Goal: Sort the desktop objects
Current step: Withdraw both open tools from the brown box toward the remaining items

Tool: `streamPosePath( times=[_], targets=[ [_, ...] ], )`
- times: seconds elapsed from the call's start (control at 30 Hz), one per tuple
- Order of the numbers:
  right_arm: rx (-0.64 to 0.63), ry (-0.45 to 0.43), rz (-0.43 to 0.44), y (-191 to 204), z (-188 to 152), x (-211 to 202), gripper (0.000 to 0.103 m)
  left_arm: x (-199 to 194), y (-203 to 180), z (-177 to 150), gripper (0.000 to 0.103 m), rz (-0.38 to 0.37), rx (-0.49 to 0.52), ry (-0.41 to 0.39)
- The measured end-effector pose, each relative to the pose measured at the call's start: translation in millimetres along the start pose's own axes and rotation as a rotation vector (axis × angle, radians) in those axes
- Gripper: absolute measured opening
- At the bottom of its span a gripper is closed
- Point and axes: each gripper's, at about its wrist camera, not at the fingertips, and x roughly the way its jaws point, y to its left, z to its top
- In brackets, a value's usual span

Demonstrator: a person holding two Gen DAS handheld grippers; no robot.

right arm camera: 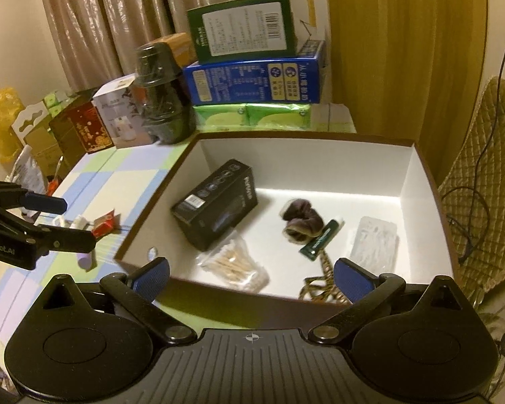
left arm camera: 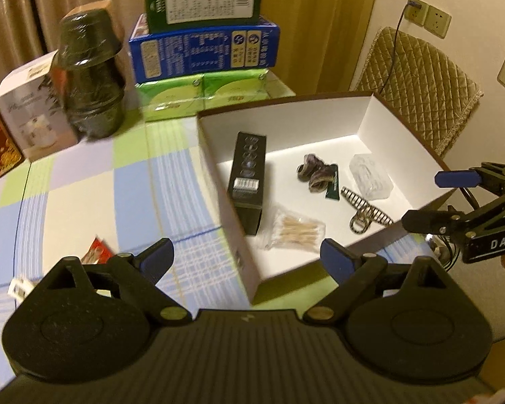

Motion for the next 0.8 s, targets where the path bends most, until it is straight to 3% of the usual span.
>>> streamPosePath(
  times=[0.3, 0.8],
  targets=[
    [0.011, 0.035, 0.021, 46, -21, -2, 0.101, -24, 31, -39, 0.092, 0.043, -0.047, 0.025],
    [-0.057, 0.107, 0.146, 138, -41, 24, 0.101, -61, 95, -100, 0.092, 0.104, -0.153, 0.061]
  ],
)
